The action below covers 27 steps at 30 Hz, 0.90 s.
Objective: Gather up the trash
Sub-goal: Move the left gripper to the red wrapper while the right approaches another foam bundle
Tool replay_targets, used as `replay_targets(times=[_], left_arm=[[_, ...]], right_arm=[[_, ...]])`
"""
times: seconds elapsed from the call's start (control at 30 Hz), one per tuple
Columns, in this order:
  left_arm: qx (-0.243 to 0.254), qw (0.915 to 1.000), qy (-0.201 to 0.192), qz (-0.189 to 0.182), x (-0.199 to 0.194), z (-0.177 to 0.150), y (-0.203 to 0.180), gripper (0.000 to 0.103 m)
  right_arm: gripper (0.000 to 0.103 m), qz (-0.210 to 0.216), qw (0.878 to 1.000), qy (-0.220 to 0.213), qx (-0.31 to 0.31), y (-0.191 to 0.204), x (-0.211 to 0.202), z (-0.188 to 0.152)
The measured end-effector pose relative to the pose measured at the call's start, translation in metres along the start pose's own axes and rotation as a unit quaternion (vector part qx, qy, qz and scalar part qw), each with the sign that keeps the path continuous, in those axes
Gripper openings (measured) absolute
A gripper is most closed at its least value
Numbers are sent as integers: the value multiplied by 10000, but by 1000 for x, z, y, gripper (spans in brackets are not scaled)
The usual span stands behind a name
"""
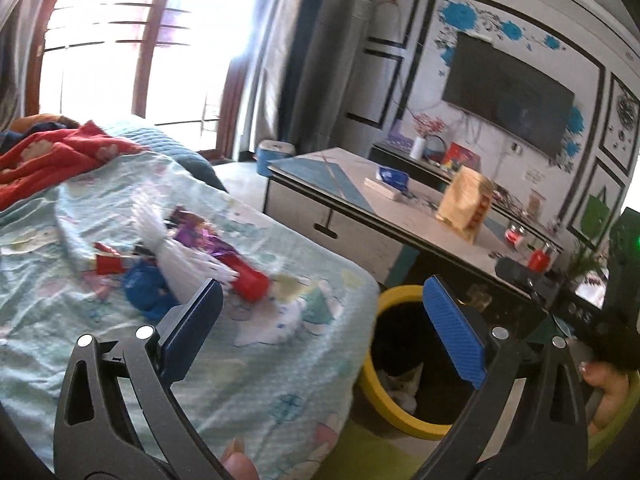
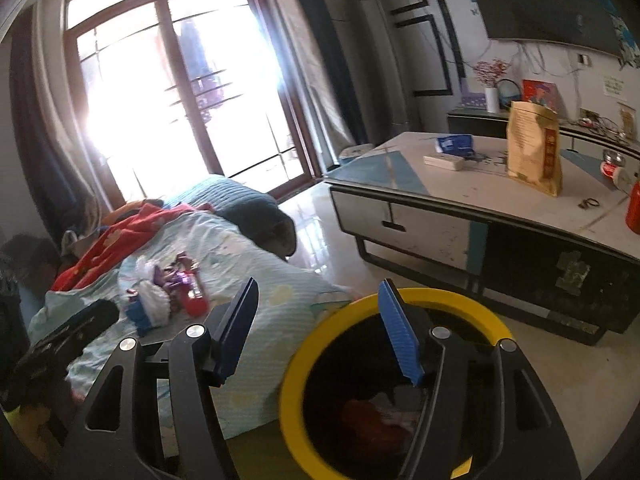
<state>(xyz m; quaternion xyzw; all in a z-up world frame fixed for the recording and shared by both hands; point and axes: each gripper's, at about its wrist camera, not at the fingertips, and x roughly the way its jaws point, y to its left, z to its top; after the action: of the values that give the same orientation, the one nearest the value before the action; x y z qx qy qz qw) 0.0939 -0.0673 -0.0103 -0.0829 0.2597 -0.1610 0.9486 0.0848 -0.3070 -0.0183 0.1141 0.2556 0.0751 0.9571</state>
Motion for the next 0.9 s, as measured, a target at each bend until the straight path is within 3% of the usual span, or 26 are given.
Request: replay_targets(times=[0.9], left_arm=[[-889, 9908, -446, 914, -29, 19, 99, 92]], right_arm=[[61, 966, 9913, 400, -796, 103, 31, -12]])
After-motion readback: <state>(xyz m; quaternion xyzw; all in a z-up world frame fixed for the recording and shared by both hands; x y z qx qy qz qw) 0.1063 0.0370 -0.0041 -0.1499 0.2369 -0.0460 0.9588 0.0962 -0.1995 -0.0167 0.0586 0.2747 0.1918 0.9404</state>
